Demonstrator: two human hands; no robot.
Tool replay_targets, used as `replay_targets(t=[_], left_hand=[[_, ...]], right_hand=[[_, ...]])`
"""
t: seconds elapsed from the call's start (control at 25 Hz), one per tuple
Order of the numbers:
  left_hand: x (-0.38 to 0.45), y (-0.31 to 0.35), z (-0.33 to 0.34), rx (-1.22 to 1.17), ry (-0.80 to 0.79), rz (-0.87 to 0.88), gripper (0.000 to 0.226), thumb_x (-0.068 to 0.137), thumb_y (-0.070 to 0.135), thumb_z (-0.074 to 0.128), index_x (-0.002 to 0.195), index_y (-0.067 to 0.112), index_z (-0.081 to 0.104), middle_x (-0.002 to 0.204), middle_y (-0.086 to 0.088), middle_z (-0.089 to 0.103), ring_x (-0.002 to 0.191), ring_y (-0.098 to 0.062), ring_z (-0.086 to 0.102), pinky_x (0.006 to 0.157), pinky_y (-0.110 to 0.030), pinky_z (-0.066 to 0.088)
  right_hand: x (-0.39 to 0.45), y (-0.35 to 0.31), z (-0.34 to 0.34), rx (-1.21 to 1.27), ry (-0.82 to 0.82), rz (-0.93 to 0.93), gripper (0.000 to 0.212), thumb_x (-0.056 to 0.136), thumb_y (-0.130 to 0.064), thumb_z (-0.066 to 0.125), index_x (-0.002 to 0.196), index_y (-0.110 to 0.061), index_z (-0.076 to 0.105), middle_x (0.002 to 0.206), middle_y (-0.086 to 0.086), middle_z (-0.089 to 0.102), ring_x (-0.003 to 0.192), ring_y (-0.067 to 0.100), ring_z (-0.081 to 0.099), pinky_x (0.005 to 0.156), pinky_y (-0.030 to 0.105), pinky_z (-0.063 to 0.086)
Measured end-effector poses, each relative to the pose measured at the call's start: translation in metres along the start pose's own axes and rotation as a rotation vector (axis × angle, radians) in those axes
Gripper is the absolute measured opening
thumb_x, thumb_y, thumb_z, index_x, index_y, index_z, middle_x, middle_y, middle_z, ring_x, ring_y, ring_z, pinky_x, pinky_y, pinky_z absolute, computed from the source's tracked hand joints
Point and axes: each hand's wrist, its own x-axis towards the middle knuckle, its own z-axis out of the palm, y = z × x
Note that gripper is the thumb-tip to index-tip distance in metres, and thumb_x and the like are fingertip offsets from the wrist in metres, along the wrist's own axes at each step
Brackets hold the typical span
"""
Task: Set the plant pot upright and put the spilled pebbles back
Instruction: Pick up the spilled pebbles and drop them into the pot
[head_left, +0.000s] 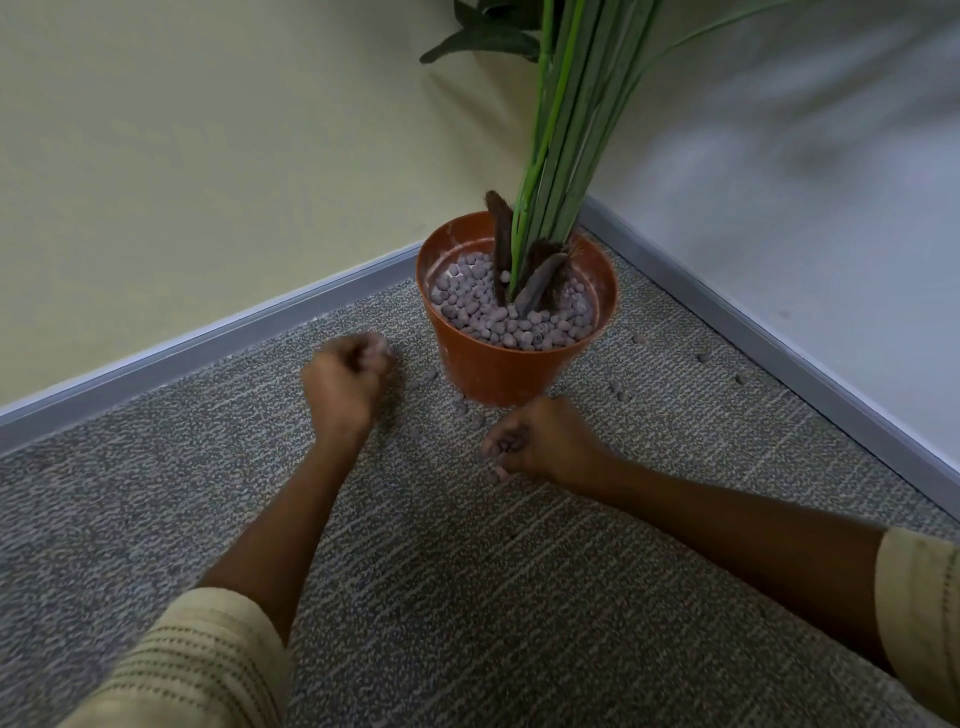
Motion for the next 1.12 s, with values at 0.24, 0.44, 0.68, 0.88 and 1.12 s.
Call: replay_targets(t=[0.24, 0.44, 0.68, 0.88, 1.12], left_hand=[[0.008, 0.078, 0.006, -0.034, -0.104, 0.345, 0.023, 0.081, 0.024, 0.071, 0.102, 0.016, 0.073, 0.093, 0.004, 0.068, 0.077, -0.003, 0.058, 0.060, -0.002, 0.043], [0.002, 0.074, 0.007, 0.029, 0.047, 0.338, 0.026, 0.088, 0.023, 0.060, 0.114, 0.025, 0.062, 0.115, -0.007, 0.058, 0.099, -0.016, 0.056, 0.081, -0.029, 0.049], [-0.006, 0.006, -0.004, 0.443, -0.262, 0.202, 0.037, 0.093, 0.003, 0.042, 0.128, 0.006, 0.054, 0.133, -0.019, 0.050, 0.121, -0.032, 0.050, 0.105, -0.040, 0.042], [-0.023, -0.009, 0.012, 0.796, -0.794, 0.385, 0.053, 0.097, 0.022, 0.038, 0.147, 0.007, 0.029, 0.156, -0.015, 0.023, 0.142, -0.029, 0.030, 0.114, -0.031, 0.027], [-0.036, -0.009, 0.012, 0.866, -0.662, 0.487, 0.033, 0.091, 0.018, 0.050, 0.120, 0.004, 0.060, 0.124, -0.016, 0.053, 0.109, -0.032, 0.055, 0.095, -0.038, 0.048]], right_hand=[[-0.002, -0.006, 0.000, -0.021, -0.001, 0.000, 0.020, 0.068, -0.003, 0.078, 0.088, -0.008, 0.076, 0.085, 0.007, 0.077, 0.068, 0.005, 0.066, 0.058, -0.001, 0.045], [-0.008, -0.028, -0.030, 0.056, -0.083, -0.066, 0.024, 0.068, -0.003, 0.079, 0.090, -0.010, 0.075, 0.089, 0.004, 0.076, 0.071, -0.003, 0.066, 0.067, 0.006, 0.051], [-0.014, -0.073, -0.093, 0.059, 0.041, -0.190, 0.026, 0.071, -0.009, 0.075, 0.097, -0.008, 0.072, 0.108, 0.004, 0.071, 0.100, 0.006, 0.062, 0.089, 0.021, 0.050], [-0.001, -0.076, -0.102, -0.098, 0.292, -0.114, 0.026, 0.075, -0.008, 0.073, 0.100, -0.012, 0.073, 0.111, 0.001, 0.071, 0.091, -0.002, 0.060, 0.080, 0.008, 0.049], [0.000, -0.066, -0.091, -0.118, 0.491, -0.167, 0.028, 0.082, -0.002, 0.065, 0.108, -0.012, 0.069, 0.113, 0.005, 0.069, 0.098, 0.013, 0.065, 0.094, 0.027, 0.052]])
